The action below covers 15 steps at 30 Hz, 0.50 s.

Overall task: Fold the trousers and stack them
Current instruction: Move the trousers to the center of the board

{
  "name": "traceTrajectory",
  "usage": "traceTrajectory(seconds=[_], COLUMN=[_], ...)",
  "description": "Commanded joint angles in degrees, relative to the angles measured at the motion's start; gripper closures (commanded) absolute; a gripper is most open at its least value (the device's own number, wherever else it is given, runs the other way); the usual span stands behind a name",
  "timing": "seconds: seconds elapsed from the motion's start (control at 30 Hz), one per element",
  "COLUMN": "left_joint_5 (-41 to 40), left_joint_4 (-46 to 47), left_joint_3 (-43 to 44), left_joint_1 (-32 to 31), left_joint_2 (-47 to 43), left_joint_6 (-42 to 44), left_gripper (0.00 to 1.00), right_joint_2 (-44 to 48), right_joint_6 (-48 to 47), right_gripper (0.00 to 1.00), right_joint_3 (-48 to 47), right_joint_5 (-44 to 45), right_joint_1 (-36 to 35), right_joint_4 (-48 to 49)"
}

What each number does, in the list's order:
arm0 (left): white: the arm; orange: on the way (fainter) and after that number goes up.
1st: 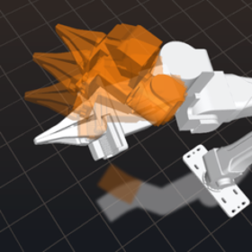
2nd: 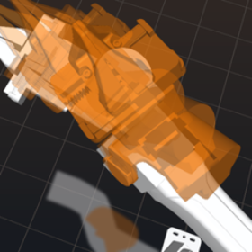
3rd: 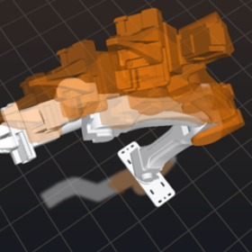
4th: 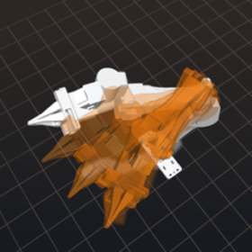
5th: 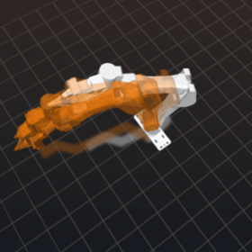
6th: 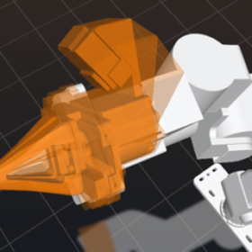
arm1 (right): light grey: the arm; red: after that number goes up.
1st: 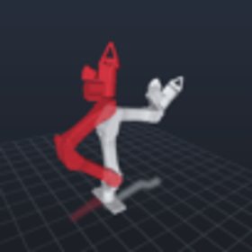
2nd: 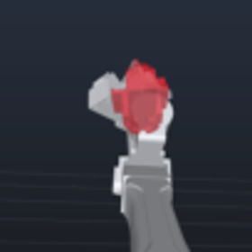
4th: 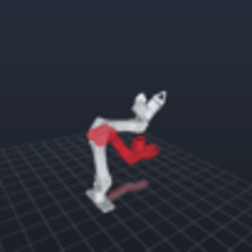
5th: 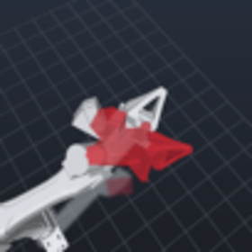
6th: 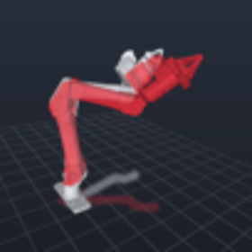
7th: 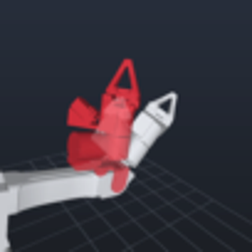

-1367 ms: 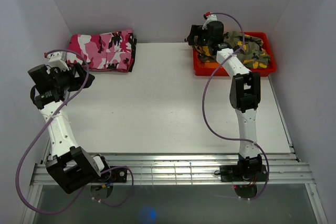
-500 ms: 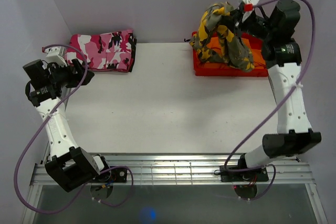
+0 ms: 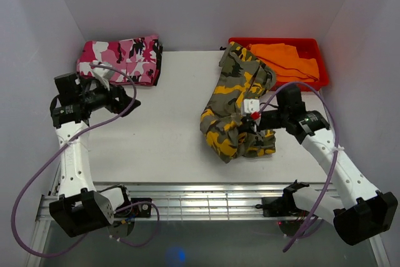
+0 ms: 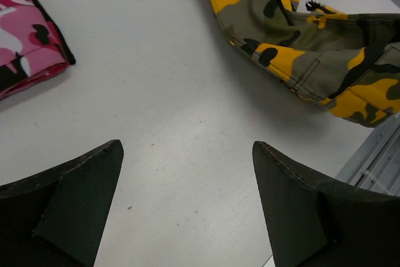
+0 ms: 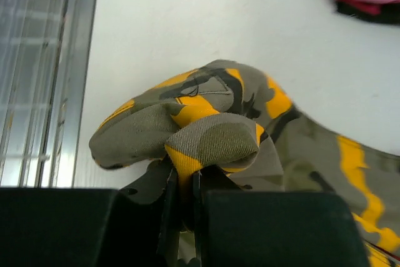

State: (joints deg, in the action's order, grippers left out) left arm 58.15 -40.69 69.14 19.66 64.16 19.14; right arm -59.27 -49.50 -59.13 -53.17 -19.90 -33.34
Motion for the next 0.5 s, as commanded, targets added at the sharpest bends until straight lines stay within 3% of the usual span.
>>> traceTrajectory(seconds=[0.0,0.17,0.23,0.43,0.47], left_joint_5=[-4.6,-5.7,-10.7,-17.1,-16.8], left_joint_4=[-5.1,-5.1,-0.2,9.2,10.1], left_joint_3=[-3.0,-4.7,-7.0,-11.4,-11.5], left_joint_1=[-6.4,-15.4,-27.7,-42.2,-43.6], left_joint_2=[-0.2,3.2,7.5,11.2,11.7], left_joint_6=[11.2,15.8,17.2,17.6,17.1], left_gripper=[0.05,0.05,0.08,0.18,0.20], right_joint_2=[0.7,1.1,4.5,5.0,4.5], right_joint_6=[-15.8,-22.3,-24.5,-21.6,-18.9], right_gripper=[0.92,0.92,0.92,0.92,0.84], right_joint_3=[3.1,10.2,13.9,15.7,15.2], right_joint_5=[7.2,16.8,18.9,22.4,22.5], right_joint_1=[-3.9,-3.9,-3.9,-4.0,-4.0], right_joint_4=[-9.3,-13.6,-15.5,-14.9,-13.8])
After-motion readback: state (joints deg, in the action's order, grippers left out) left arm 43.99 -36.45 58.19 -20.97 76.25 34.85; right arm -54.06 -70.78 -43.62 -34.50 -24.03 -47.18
